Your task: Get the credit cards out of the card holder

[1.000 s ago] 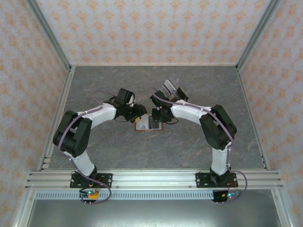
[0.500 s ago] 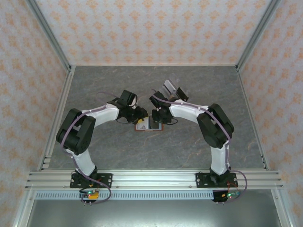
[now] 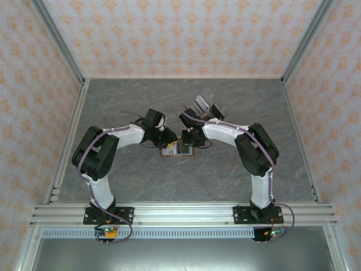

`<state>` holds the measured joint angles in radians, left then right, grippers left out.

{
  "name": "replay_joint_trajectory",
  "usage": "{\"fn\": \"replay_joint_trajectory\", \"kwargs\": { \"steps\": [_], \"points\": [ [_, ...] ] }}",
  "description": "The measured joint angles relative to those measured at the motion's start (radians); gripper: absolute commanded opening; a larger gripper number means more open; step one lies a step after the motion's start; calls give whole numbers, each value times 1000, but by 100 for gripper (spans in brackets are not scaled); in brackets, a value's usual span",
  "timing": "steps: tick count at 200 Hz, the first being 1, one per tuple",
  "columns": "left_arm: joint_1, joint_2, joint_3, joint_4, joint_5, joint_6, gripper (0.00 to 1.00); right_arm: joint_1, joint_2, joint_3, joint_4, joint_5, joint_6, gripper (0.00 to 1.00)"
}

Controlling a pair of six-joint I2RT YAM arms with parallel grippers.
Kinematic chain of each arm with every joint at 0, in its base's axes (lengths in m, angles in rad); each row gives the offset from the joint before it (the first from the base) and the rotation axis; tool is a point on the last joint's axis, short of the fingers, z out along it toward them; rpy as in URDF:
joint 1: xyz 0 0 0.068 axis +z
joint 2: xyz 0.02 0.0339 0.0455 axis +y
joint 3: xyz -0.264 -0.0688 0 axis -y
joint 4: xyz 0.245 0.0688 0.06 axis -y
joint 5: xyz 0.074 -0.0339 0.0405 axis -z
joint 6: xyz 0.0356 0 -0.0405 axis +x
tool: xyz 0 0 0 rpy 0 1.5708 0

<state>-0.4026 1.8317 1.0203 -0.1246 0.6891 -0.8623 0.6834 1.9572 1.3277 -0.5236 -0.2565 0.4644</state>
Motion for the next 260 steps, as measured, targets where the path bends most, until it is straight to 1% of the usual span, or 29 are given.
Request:
{"fn": "replay_joint_trajectory", "kwargs": {
  "steps": [42,75,125,174,211,260],
  "points": [
    [-4,8,0,31,10,8,21,-2,0,0,0,-4,7,17],
    [-3,23,0,34,10,22,23,-4,1,0,0,-6,7,17],
    [-3,39,0,39,11,26,22,-6,2,0,0,-10,7,16],
    [-1,55,0,69,56,42,22,-8,2,0,0,-14,7,16],
    [1,55,0,74,68,52,22,-12,2,0,0,-21,7,17],
    [13,58,-10,96,96,51,17,-13,2,0,0,-21,7,16]
  ]
}}
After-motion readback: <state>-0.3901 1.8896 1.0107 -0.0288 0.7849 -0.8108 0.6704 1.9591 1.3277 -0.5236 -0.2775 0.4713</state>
